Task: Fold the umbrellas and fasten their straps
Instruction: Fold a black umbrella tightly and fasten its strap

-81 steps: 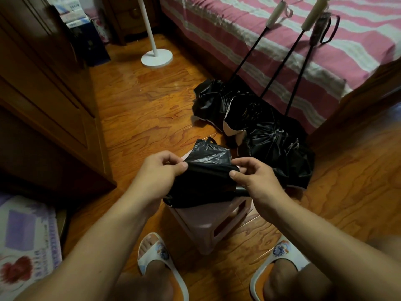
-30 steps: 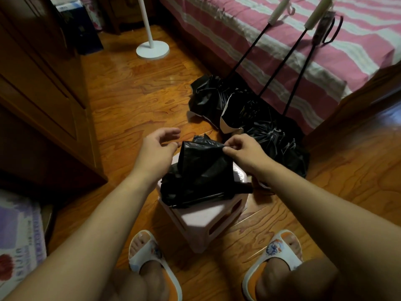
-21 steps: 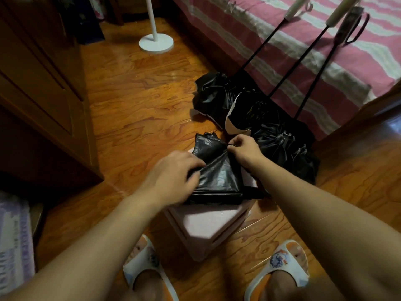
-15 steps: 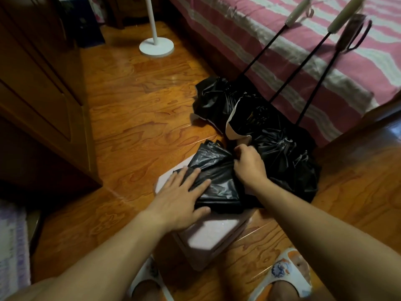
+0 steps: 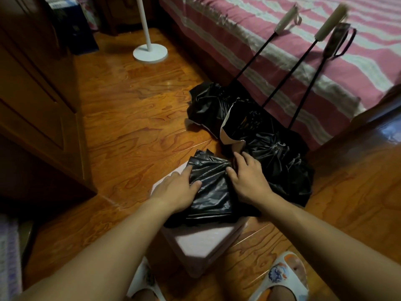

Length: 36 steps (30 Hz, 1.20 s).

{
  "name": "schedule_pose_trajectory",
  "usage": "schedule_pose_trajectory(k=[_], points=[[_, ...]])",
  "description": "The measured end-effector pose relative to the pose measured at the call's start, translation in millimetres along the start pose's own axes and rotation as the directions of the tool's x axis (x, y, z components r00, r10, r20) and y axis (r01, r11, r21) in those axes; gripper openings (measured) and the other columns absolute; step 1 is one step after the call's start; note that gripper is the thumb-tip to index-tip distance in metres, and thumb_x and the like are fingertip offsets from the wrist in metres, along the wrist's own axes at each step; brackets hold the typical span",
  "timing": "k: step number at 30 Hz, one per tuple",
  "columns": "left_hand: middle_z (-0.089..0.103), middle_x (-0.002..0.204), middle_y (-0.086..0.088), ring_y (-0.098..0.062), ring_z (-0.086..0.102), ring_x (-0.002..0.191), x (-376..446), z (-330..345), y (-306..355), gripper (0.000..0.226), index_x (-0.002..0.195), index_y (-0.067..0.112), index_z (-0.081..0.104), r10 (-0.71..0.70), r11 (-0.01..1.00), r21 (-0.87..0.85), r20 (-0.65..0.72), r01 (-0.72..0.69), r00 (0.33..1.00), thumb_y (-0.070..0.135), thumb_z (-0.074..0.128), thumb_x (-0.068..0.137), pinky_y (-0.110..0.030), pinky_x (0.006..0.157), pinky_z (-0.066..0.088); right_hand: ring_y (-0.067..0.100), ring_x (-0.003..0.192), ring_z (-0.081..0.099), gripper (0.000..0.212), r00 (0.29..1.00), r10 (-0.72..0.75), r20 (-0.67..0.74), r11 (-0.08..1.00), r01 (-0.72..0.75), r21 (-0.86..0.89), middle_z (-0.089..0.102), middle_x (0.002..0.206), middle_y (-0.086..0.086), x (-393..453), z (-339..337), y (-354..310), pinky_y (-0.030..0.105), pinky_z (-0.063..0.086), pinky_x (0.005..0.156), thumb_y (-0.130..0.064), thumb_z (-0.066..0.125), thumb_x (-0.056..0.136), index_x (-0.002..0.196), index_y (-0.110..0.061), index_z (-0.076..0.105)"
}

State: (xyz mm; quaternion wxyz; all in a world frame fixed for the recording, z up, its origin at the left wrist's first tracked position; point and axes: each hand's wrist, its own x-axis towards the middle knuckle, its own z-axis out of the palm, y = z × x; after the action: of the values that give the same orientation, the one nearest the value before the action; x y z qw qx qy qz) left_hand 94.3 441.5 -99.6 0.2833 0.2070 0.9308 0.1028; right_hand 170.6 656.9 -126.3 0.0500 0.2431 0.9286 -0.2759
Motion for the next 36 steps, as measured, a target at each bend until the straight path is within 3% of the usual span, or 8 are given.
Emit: schedule_pose_trajectory(k=[7, 13, 18, 22, 26, 31, 34, 36], points=[[0.059, 0.134, -0.007, -0.026, 0.059, 0.116, -1, -16, 1, 0.056, 0.15, 0.019, 0.038, -0.115, 0.946, -0.295, 0.068, 0.13, 0.991, 0.04, 0.058, 0.102, -0.035, 0.096, 0.048, 0.027, 0.136, 0.048, 0.075, 0.985, 0.128, 0.115, 0.905, -0.164, 0.392, 0.047, 0.149, 0.007, 8, 13, -7, 0.044, 0.043, 0.112, -0.046, 0.071, 0.091, 0.154, -0.022, 0.038], [0.05, 0.144, -0.007, -0.023, 0.057, 0.115, 19, -34, -9, 0.06, 0.149, 0.036, 0.043, -0.099, 0.77, -0.631, 0.024, 0.092, 0.995, 0.032, 0.069, 0.096, -0.04, 0.097, 0.049, 0.016, 0.121, 0.053, 0.047, 0.982, 0.128, 0.137, 0.704, -0.187, 0.685, 0.047, 0.14, 0.003, 9, 19, -3, 0.035, 0.048, 0.098, -0.04, 0.076, 0.089, 0.133, -0.031, 0.06], [0.045, 0.149, -0.004, -0.033, 0.046, 0.132, 34, -35, -6, 0.031, 0.125, 0.049, 0.06, -0.074, 0.861, -0.5, 0.063, 0.096, 0.995, 0.046, 0.066, 0.094, -0.059, 0.11, 0.041, 0.031, 0.104, 0.072, 0.049, 0.962, 0.06, 0.268, 0.6, -0.249, 0.76, 0.071, 0.117, 0.01, 12, 17, 1, 0.056, 0.056, 0.096, -0.058, 0.085, 0.062, 0.1, -0.03, 0.075], [0.063, 0.127, -0.004, -0.029, 0.057, 0.121, 41, -37, -9, 0.01, 0.099, 0.024, 0.068, -0.069, 0.861, -0.503, 0.023, 0.071, 0.997, 0.033, 0.066, 0.098, -0.047, 0.106, 0.043, 0.03, 0.104, 0.069, 0.03, 0.975, 0.155, 0.158, 0.684, -0.221, 0.695, 0.071, 0.108, 0.008, 9, 13, -3, 0.045, 0.056, 0.093, -0.048, 0.083, 0.076, 0.088, -0.023, 0.072], [0.069, 0.098, -0.007, -0.029, 0.065, 0.095, 41, -49, -11, 0.017, 0.097, 0.012, 0.067, -0.106, 0.795, -0.602, -0.02, 0.073, 0.994, 0.029, 0.065, 0.099, -0.041, 0.09, 0.051, 0.019, 0.097, 0.062, 0.024, 0.928, 0.329, -0.171, 0.815, -0.188, 0.549, 0.061, 0.101, -0.002, -8, 3, -11, 0.034, 0.05, 0.08, -0.049, 0.07, 0.089, 0.089, -0.027, 0.061], [0.068, 0.104, -0.007, -0.023, 0.064, 0.082, 28, -53, -1, 0.02, 0.107, 0.021, 0.062, -0.149, 0.781, -0.589, 0.148, 0.208, 0.978, 0.04, 0.059, 0.102, -0.036, 0.069, 0.053, 0.016, 0.09, 0.067, 0.03, 0.965, 0.258, 0.039, 0.803, -0.236, 0.547, 0.069, 0.092, -0.004, -28, -1, -22, 0.045, 0.057, 0.089, -0.042, 0.073, 0.09, 0.113, -0.026, 0.065], [0.067, 0.108, -0.004, -0.021, 0.065, 0.096, 25, -52, 5, 0.017, 0.115, 0.022, 0.061, -0.166, 0.744, -0.642, 0.095, 0.188, 0.982, 0.024, 0.066, 0.098, -0.039, 0.085, 0.055, 0.013, 0.091, 0.07, 0.038, 0.982, 0.19, 0.016, 0.717, -0.15, 0.681, 0.072, 0.096, 0.003, -36, -12, -27, 0.031, 0.059, 0.084, -0.019, 0.074, 0.092, 0.128, -0.023, 0.061], [0.069, 0.107, -0.007, -0.018, 0.066, 0.09, 20, -57, 9, 0.019, 0.112, 0.019, 0.064, -0.179, 0.648, -0.746, 0.044, 0.152, 0.983, 0.009, 0.066, 0.096, -0.031, 0.073, 0.052, 0.007, 0.084, 0.069, 0.039, 0.982, 0.191, -0.008, 0.616, -0.113, 0.78, 0.069, 0.091, 0.004, -46, -22, -30, 0.018, 0.057, 0.071, -0.007, 0.071, 0.092, 0.128, -0.02, 0.062]])
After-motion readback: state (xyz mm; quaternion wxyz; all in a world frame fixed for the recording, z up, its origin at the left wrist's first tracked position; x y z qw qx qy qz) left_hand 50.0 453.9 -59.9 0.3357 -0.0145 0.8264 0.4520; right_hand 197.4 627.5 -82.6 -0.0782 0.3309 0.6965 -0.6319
